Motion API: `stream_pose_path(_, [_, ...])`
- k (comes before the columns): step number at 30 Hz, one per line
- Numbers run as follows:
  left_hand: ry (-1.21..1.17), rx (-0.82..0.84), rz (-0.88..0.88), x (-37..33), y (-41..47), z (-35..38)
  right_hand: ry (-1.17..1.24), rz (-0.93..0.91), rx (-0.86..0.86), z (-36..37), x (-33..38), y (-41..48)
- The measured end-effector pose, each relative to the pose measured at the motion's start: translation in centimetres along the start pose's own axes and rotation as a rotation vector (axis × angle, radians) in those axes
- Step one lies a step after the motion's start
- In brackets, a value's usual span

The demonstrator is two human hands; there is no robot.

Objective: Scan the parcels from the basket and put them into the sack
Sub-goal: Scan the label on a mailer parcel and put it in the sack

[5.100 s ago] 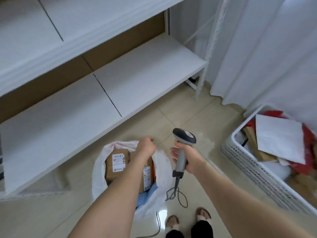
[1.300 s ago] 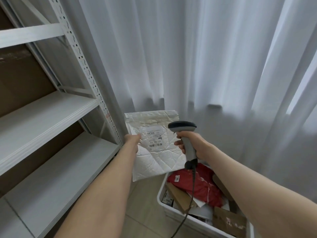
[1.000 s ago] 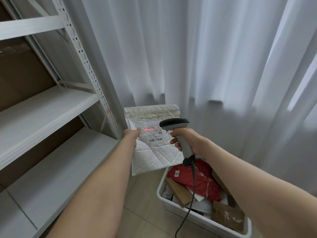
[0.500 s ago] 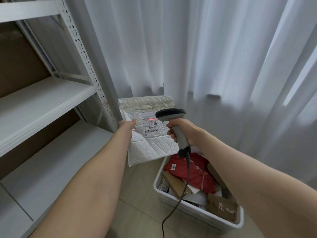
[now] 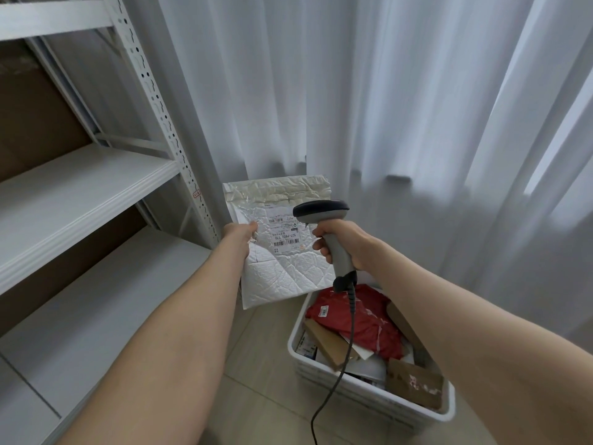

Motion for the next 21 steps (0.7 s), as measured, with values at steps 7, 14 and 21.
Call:
stream_pose_path(7, [-0.077,0.044,-0.003,1.8,-0.8,-1.2,0.25,0.065,-0.219,-2.9,-4.3,1.3])
stream_pose_path(14, [-0.138,-0.004,-0.047,7.6,-3.8,-8.5,0.231,0.181,-0.294,0.1,-10.5,1.0])
stream_pose_path(21, [-0.139,-0.088,-0.183,17.2,-12.4,-19.0,0.198,0.312,-0.172,9.7,-19.7,-0.9])
Point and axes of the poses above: each hand's wrist, its own y-axis towards the middle knuckle, its own z-axis out of the palm, x = y × z, the point moved 10 cm from there along y, towards the middle knuckle, and after that the axes turned 8 degrees about z, right-handed, at the moved point
